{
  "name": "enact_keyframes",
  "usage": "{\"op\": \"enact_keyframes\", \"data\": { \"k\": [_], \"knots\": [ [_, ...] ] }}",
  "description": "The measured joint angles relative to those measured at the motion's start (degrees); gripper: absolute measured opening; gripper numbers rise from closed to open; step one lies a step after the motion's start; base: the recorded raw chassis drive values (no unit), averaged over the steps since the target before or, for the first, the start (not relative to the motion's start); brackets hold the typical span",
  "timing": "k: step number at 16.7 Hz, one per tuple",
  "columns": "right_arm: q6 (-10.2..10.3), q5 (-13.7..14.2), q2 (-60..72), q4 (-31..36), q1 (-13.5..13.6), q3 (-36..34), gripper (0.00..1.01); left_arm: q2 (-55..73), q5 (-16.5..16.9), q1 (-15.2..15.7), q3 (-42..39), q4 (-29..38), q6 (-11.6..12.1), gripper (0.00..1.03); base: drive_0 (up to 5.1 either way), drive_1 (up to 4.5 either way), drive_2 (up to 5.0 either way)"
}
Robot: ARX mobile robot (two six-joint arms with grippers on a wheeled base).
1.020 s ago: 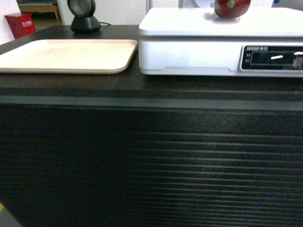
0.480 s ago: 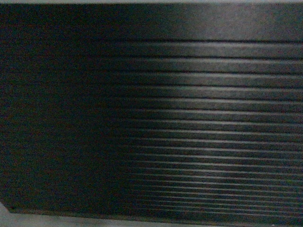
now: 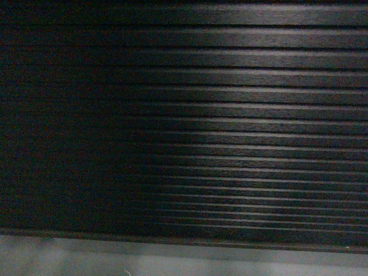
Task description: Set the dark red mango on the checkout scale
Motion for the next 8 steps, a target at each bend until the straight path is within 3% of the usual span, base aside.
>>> {"op": "enact_keyframes", "data": {
  "k": [8],
  "knots": [
    [0.0, 0.0, 0.0, 0.1, 0.0, 0.0, 0.98, 0.0, 0.0, 0.0, 0.0, 0.2, 0.0, 0.98, 0.0, 0.00, 0.0]
  ]
}}
